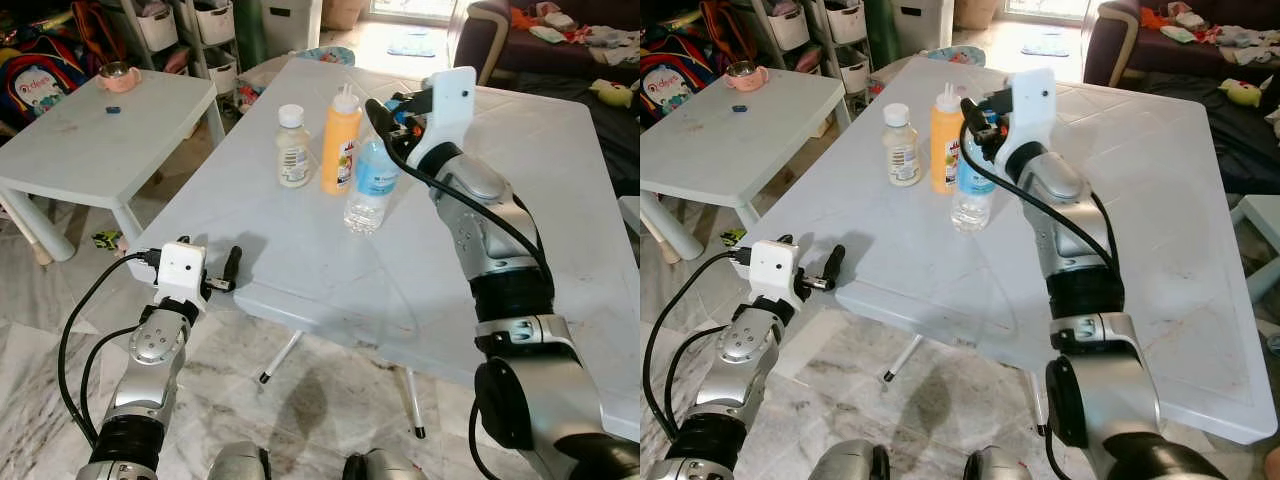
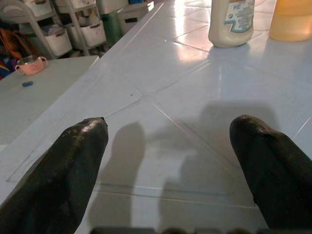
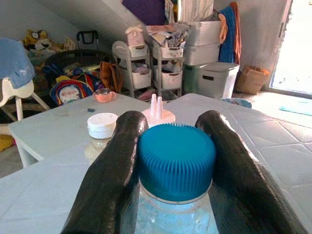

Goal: Restocking fridge

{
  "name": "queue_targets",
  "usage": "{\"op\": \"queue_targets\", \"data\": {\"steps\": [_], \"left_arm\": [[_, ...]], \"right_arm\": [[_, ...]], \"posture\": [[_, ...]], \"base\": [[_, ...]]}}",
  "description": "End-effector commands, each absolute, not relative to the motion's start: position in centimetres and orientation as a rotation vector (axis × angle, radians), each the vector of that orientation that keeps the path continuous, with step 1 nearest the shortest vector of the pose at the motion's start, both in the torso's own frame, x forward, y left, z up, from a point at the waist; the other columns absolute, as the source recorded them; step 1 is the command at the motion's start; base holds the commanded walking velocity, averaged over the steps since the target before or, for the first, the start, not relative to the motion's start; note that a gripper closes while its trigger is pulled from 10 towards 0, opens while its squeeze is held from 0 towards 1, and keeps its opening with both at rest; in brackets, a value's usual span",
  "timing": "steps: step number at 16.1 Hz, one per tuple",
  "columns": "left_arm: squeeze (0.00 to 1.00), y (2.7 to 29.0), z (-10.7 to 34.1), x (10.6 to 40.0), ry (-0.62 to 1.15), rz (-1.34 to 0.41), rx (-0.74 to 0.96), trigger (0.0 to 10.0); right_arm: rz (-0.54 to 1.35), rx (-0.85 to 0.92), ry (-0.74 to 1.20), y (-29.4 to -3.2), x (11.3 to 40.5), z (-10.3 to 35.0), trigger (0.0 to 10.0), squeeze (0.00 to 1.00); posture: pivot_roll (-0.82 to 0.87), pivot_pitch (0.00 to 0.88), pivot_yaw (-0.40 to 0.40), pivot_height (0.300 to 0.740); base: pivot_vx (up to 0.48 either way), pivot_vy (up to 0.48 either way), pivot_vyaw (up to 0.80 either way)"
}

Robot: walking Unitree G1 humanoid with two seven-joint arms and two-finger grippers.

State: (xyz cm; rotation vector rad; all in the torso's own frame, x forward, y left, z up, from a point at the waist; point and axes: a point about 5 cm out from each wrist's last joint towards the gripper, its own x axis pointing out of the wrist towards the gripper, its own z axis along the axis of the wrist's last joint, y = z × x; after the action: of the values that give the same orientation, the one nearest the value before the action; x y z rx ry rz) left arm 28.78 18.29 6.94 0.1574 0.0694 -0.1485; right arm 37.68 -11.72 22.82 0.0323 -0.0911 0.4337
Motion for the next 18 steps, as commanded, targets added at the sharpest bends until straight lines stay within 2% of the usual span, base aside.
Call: {"op": "queue_targets", "data": {"steps": [1,4,6,8,9,10,18], "left_arm": [[0.0,18.7,7.0,28.8,0.076,-0.132,0.171,10.0],[0.0,18.7,6.9,28.7,0.083,-0.136,0.171,10.0],[0.0,18.7,6.5,28.5,0.096,-0.136,0.175,10.0],[0.0,19.3,6.3,28.4,0.101,-0.089,0.16,10.0],[0.0,19.3,6.2,28.2,0.104,-0.083,0.153,10.0],[0.0,19.1,5.9,28.0,0.11,-0.084,0.148,10.0],[0.0,18.7,5.9,28.4,0.105,-0.083,0.135,10.0]], "right_arm": [[0.471,0.04,0.002,-11.4,37.2,20.5,0.0,0.0],[0.537,0.01,-0.061,-11.0,35.9,21.0,0.0,0.0],[0.553,0.025,-0.183,-10.8,33.7,21.7,0.0,0.0],[0.444,0.106,-0.252,-11.1,32.7,21.9,0.0,0.0],[0.406,0.092,-0.279,-11.1,32.3,21.9,0.0,0.0],[0.356,0.109,-0.274,-11.2,32.0,21.4,0.0,0.0],[0.344,0.1,-0.262,-10.8,31.0,20.4,0.0,0.0]], "posture": [[0.0,0.03,0.033,0.74],[-0.02,0.031,0.039,0.74],[-0.02,0.009,0.012,0.74],[-0.01,0.0,-0.005,0.74],[-0.02,0.0,-0.006,0.74],[-0.02,0.0,-0.007,0.74],[-0.04,0.0,-0.014,0.74]], "base": [[0.0,0.0,0.0],[0.0,0.0,0.0],[0.0,0.0,0.0],[-0.285,0.0,0.0],[-0.292,0.0,0.0],[-0.292,0.0,0.0],[-0.292,0.0,0.0]]}}
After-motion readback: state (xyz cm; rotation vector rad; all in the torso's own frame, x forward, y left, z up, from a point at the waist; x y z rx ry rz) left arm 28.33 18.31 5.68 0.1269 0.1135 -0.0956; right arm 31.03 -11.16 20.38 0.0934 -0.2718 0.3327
